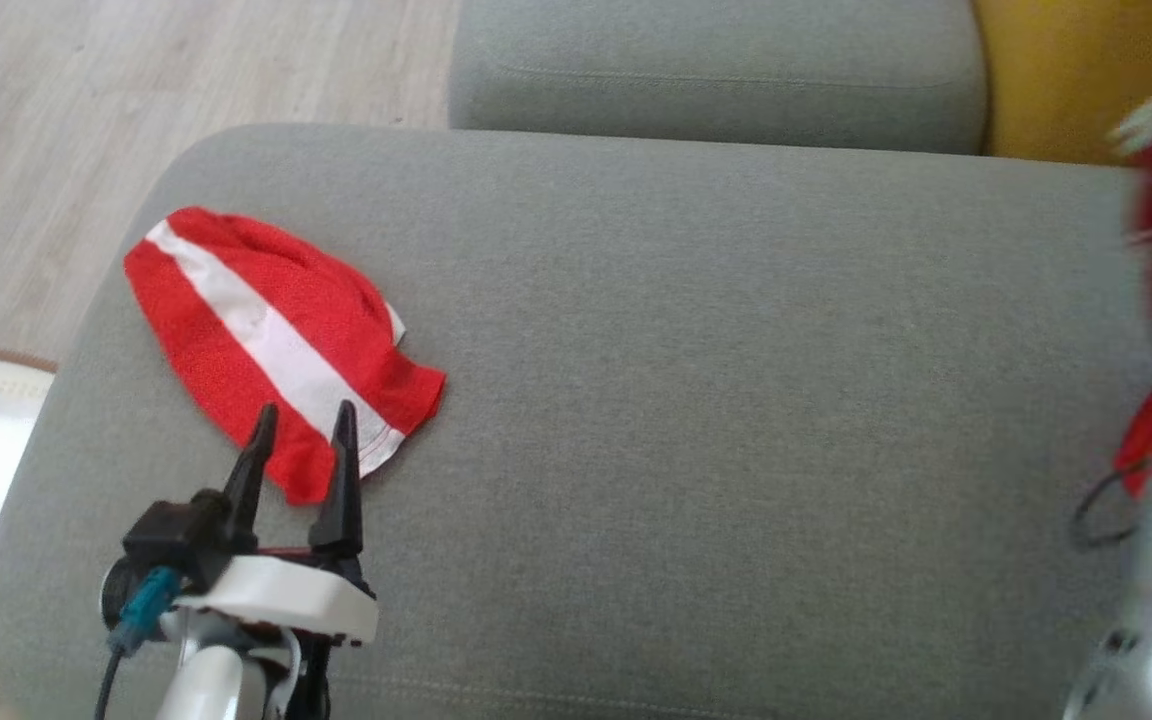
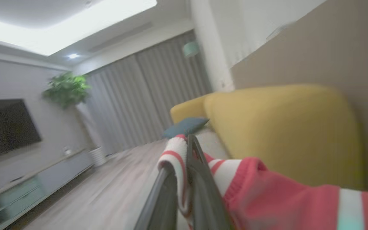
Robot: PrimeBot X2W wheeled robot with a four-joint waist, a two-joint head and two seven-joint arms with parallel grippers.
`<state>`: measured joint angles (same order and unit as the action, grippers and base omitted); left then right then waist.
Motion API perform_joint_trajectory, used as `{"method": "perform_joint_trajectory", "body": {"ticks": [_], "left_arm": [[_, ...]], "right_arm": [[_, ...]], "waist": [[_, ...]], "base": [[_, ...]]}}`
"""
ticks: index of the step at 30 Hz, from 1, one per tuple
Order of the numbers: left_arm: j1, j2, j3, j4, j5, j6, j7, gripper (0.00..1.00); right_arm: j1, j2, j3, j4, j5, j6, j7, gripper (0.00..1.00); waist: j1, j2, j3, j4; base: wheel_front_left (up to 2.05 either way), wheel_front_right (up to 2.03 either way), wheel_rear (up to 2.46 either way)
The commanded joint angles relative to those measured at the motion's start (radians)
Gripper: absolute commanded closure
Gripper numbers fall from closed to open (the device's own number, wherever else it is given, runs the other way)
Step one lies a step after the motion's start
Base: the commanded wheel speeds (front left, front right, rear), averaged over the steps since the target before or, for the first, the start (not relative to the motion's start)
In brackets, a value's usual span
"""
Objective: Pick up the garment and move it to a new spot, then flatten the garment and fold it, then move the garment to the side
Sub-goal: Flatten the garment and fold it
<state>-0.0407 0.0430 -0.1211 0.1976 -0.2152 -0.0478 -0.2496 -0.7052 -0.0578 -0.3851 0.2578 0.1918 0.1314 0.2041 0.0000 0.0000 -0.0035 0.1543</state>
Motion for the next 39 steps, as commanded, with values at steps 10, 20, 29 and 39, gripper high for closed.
{"method": "perform_joint_trajectory", "body": {"ticks": [10, 20, 29, 39], "left_arm": [[-0.050, 0.007, -0.033, -0.018, -0.040, 0.015, -0.012, 0.00], [-0.059, 0.007, -0.073, 0.002, -0.057, 0.030, -0.012, 0.00], [-0.057, 0.007, -0.042, -0.003, -0.050, 0.034, -0.012, 0.00], [-0.045, 0.007, -0.011, -0.015, -0.059, 0.040, -0.012, 0.00]], "right_arm": [[0.151, 0.007, 0.529, 0.285, 0.358, -0.001, -0.176, 1.00], [0.077, 0.007, 0.964, 0.535, 0.628, -0.001, -0.348, 0.00], [0.029, 0.008, 1.085, 0.624, 0.682, -0.001, -0.407, 0.00], [-0.012, 0.008, 1.093, 0.769, 0.617, -0.001, -0.370, 0.00]], "waist": [[0.0000, 0.0000, 0.023, 0.088], [0.0000, 0.0000, 0.028, 0.138], [0.0000, 0.0000, 0.009, 0.051], [0.0000, 0.0000, -0.025, -0.078]], "base": [[0.00, 0.00, 0.00], [0.00, 0.00, 0.00], [0.00, 0.00, 0.00], [0.00, 0.00, 0.00]]}}
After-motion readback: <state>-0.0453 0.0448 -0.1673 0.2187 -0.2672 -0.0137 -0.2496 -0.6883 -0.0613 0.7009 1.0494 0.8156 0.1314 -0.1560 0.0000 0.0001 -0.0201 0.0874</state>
